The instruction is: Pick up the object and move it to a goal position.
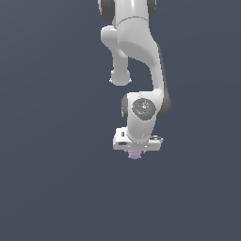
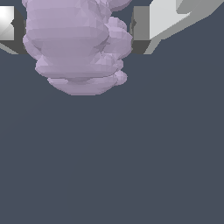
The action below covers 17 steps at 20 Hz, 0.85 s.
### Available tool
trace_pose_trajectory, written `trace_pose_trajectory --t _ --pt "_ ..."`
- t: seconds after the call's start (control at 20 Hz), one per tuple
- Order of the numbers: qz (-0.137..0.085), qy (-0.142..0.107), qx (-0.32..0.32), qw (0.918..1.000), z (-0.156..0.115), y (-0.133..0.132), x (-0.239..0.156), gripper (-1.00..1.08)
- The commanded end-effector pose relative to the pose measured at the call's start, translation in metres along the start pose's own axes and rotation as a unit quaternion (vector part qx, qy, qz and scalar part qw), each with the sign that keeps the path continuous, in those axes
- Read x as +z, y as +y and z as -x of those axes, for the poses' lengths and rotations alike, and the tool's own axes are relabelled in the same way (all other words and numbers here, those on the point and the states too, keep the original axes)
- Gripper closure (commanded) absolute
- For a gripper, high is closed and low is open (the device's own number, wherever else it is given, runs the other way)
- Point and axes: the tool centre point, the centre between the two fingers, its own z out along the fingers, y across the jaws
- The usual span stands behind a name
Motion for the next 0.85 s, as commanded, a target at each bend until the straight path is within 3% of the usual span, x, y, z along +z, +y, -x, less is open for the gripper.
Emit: trace_pose_trajectory --t 0.0,0.4,0.8 --pt "0.000 0.000 0.000 1.0000 0.009 -0.029 -0.007 1.08" --pt "0.000 0.000 0.000 1.0000 0.031 -0.104 -0.024 1.08" --pt "0.000 0.000 0.000 1.0000 0.036 -0.129 -0.029 1.08"
